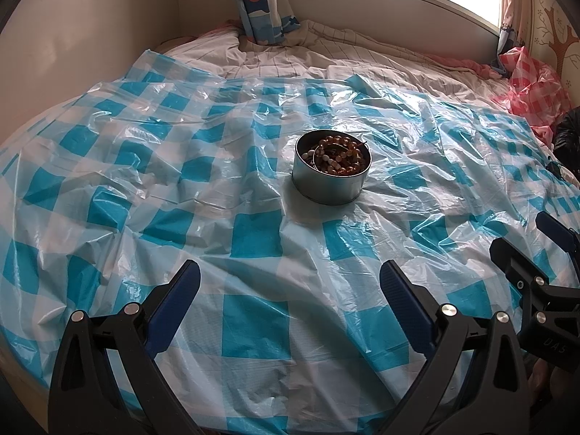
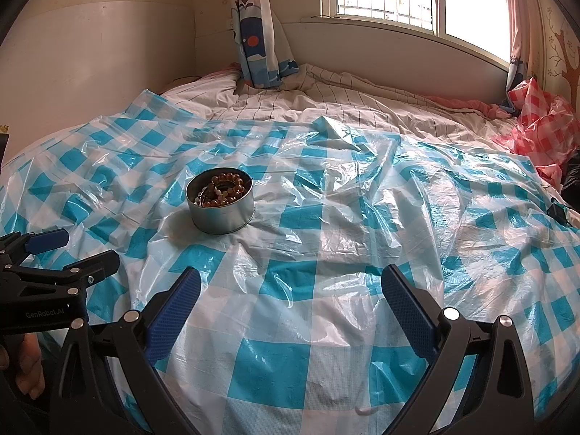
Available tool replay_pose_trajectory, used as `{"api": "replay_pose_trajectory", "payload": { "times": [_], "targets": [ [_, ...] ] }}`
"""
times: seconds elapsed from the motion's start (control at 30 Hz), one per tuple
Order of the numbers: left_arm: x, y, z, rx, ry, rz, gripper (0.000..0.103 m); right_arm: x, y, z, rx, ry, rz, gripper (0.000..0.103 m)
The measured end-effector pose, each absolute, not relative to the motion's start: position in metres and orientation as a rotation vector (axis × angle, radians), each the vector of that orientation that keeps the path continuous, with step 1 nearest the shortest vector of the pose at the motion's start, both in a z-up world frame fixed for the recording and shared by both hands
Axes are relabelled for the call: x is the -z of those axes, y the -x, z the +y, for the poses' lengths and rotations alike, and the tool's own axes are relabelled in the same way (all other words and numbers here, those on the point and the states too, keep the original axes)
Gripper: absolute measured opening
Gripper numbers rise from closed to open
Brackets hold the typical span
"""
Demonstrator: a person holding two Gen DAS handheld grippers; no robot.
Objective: Organize jewelry
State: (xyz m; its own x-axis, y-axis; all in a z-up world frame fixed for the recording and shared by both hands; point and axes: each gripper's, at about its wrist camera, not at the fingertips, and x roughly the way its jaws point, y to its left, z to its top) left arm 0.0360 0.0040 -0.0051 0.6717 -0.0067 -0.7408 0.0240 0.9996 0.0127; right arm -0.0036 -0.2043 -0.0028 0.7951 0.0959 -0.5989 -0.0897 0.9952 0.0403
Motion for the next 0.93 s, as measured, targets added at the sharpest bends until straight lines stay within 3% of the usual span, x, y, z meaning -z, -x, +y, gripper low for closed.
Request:
{"api": "replay_pose_trajectory", "payload": {
  "times": [0.43, 0.93],
  "targets": [
    [-0.002, -0.031, 0.017, 0.026, 0.044, 0.782, 0.095, 0.003, 0.003, -0.203, -0.099, -0.006, 0.645, 0.095],
    [0.001, -0.035, 0.004, 0.011, -0.063, 0.818, 0.095, 0.002, 0.003, -0.203, -0.100, -0.004, 0.646, 0.095]
  ]
}}
